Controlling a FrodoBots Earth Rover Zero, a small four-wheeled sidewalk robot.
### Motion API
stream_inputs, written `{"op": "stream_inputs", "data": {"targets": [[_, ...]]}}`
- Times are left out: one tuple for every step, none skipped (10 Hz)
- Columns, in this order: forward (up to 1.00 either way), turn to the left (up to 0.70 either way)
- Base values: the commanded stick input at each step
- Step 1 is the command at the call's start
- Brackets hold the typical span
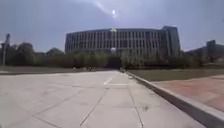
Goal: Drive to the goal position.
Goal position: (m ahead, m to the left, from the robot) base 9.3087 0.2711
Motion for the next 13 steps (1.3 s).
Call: {"op": "stream_inputs", "data": {"targets": [[0.7, -0.35], [0.7, -0.18], [0.7, 0.0], [0.7, 0.0], [0.7, 0.0], [0.7, 0.0], [0.7, 0.0], [0.7, 0.0], [0.7, 0.0], [0.7, 0.0], [0.7, 0.0], [0.7, 0.0], [0.7, 0.0]]}}
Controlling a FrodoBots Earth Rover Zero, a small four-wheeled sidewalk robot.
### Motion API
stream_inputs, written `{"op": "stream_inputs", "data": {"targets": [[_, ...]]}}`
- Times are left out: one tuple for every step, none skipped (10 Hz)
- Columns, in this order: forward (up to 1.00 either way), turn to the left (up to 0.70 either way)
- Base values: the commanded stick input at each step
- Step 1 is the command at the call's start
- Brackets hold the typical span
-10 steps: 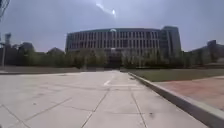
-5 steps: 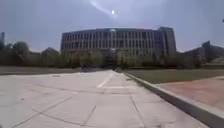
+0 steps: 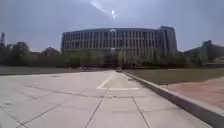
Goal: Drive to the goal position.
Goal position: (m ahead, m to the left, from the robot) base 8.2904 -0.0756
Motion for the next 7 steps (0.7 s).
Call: {"op": "stream_inputs", "data": {"targets": [[0.7, 0.0], [0.7, 0.0], [0.7, 0.0], [0.7, 0.0], [0.7, -0.06], [0.7, -0.17], [0.7, -0.35]]}}
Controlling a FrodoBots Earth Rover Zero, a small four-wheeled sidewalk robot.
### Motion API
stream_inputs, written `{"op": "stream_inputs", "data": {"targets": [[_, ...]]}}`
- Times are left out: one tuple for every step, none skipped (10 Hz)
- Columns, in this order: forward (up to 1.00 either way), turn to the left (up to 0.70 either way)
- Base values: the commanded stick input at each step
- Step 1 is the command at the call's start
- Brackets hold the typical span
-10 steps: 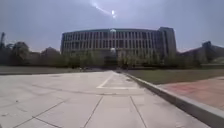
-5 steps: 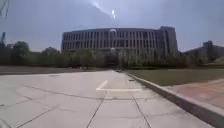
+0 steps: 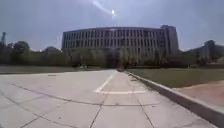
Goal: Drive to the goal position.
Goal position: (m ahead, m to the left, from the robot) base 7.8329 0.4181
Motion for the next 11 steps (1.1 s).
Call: {"op": "stream_inputs", "data": {"targets": [[0.7, -0.2], [0.7, 0.0], [0.7, 0.0], [0.7, 0.0], [0.7, 0.0], [0.7, 0.0], [0.7, 0.0], [0.7, 0.0], [0.7, 0.0], [0.7, 0.0], [0.7, 0.0]]}}
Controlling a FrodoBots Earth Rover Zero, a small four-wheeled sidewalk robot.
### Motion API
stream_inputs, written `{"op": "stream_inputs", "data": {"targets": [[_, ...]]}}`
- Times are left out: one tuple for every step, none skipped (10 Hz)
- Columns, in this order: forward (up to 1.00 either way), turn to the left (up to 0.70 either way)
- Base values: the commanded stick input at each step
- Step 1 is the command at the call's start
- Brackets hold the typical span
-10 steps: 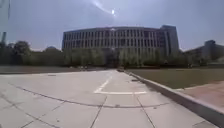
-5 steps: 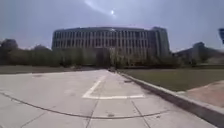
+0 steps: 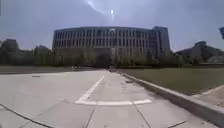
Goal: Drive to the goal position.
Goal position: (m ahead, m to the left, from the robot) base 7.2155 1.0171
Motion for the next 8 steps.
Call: {"op": "stream_inputs", "data": {"targets": [[0.7, 0.0], [0.7, 0.0], [0.7, 0.0], [0.7, 0.0], [0.7, 0.0], [0.7, 0.0], [0.7, 0.0], [0.7, 0.0]]}}
